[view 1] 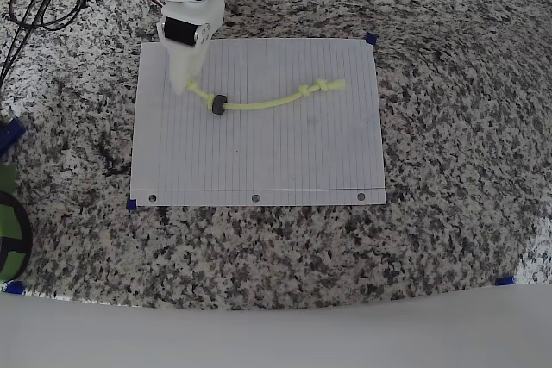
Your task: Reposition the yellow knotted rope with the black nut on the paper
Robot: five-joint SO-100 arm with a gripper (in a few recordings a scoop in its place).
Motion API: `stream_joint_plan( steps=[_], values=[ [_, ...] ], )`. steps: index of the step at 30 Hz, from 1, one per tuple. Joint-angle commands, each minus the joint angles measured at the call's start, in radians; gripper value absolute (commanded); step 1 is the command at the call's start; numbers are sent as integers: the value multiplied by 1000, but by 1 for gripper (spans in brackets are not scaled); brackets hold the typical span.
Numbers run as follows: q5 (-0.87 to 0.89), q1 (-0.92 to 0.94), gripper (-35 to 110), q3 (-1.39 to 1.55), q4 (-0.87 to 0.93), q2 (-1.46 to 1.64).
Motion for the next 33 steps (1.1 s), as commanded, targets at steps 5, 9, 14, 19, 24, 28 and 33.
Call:
stream_joint_plan(
  steps=[5,9,14,19,24,28,33],
  values=[
    [-9,5,42,-52,-35,-40],
    [-9,0,41,-54,-51,-61],
    [-9,-8,36,-54,-75,-86],
    [-9,-17,36,-55,-97,-97],
    [-9,-37,37,-55,-112,-101],
    [-9,-41,36,-55,-106,-98],
    [-9,-32,31,-55,-109,-101]
  ],
)
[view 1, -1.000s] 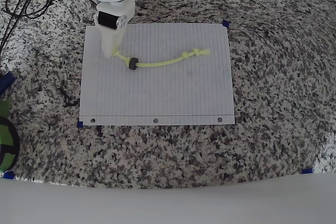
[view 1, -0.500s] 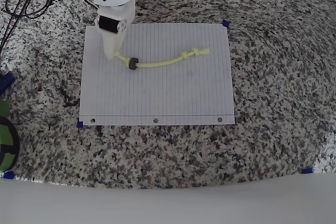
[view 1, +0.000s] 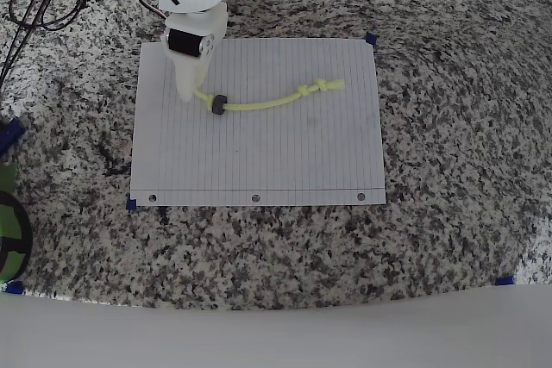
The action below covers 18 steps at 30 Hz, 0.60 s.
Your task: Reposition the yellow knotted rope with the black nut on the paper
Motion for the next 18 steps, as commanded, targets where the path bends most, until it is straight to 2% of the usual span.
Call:
stream_joint_plan(
  steps=[1,6,11,14,16,18],
  values=[
    [-9,2,28,-37,-11,3],
    [-9,3,9,-37,-18,6],
    [-9,3,0,-37,-18,15],
    [-9,3,2,-35,-18,18],
    [-9,5,17,-35,-20,18],
    [-9,6,17,-35,-20,18]
  ],
)
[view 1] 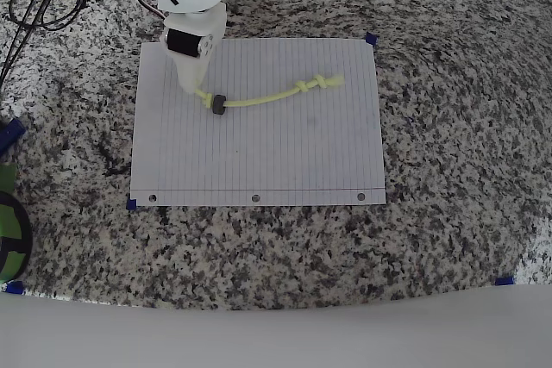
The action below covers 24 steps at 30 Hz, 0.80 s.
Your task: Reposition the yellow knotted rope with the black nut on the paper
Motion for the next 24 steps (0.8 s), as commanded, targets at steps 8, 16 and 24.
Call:
stream_joint_plan(
  steps=[8,16,24],
  values=[
    [-8,17,26,-32,-15,14],
    [-8,21,0,-31,-18,18],
    [5,34,0,-29,-15,57]
  ],
)
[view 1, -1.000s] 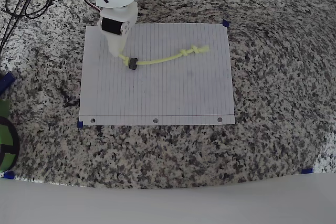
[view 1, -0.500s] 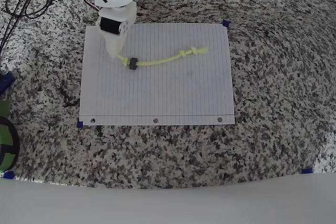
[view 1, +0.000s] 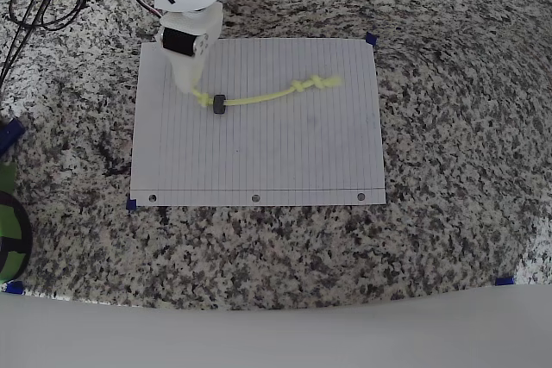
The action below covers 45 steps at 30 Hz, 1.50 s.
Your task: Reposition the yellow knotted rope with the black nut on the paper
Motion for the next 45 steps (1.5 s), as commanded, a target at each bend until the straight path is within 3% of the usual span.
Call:
stream_joint_plan(
  steps=[1,15,18,21,23,33,39,45],
  values=[
    [21,6,0,-29,-8,63],
    [707,35,0,29,3,471],
    [916,41,0,29,-14,546],
    [1269,43,0,29,-20,607],
    [1408,48,0,29,-25,646],
    [1795,46,0,28,-51,828],
    [1804,-2,0,28,55,1063],
    [1809,71,0,28,63,960]
  ],
)
